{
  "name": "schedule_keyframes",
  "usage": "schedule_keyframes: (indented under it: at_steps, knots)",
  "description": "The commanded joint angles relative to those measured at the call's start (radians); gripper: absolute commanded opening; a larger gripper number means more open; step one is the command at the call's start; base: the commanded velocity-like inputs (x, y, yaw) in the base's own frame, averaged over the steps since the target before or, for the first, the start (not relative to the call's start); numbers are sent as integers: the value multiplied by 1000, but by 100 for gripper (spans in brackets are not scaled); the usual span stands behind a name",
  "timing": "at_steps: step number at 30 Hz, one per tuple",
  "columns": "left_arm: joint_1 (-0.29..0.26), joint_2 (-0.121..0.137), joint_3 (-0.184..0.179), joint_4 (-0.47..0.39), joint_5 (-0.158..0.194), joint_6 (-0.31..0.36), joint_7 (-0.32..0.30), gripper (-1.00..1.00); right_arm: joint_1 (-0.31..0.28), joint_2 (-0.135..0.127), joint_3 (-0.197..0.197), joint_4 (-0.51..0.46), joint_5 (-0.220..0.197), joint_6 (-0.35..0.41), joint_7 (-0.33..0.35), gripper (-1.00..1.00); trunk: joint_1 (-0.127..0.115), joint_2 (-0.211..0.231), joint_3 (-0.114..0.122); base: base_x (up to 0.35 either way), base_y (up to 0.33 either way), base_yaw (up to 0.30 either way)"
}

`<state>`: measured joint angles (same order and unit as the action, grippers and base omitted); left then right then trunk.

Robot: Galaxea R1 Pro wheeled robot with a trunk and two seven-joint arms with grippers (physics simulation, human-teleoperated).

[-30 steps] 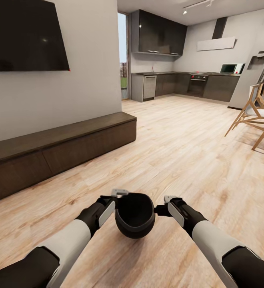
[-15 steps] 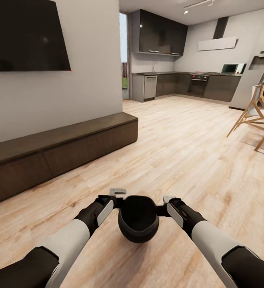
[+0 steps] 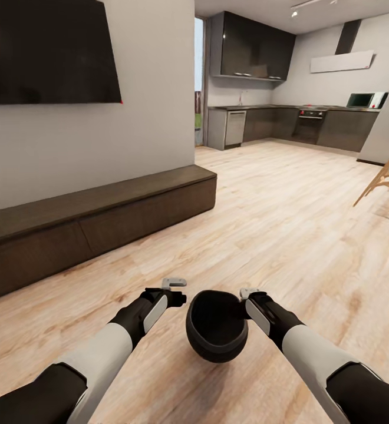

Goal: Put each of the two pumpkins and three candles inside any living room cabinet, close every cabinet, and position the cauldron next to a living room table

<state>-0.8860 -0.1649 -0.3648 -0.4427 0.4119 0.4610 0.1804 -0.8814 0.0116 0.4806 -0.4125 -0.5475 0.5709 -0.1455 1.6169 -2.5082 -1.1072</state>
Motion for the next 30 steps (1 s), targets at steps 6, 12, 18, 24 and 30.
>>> schedule_keyframes:
  at_steps: [6, 12, 18, 24, 30]
  knots:
    - [-1, -2, -9, -1, 10, 5, 5, 100, -1, -1, 6, -2, -11, 3, -8, 100, 0, 0, -1, 112, -116, 20]
    - [-1, -6, -33, -2, 10, 8, -1, 100, -1, -1, 6, -2, -11, 2, -9, 100, 0, 0, -1, 113, -137, 1]
    - [-1, -7, -72, -2, 11, 7, -61, 100, -1, -1, 6, -2, -11, 1, -9, 100, 0, 0, -1, 17, -21, 0]
    - [-1, -7, -80, -1, 10, 4, -109, 100, 0, -1, 7, -1, -11, 1, -9, 100, 0, 0, -1, 2, -3, 0]
    - [-1, -5, -83, -1, 10, 10, -115, 100, 2, 1, 7, 0, -15, 1, -9, 100, 0, 0, -1, 0, 0, 0]
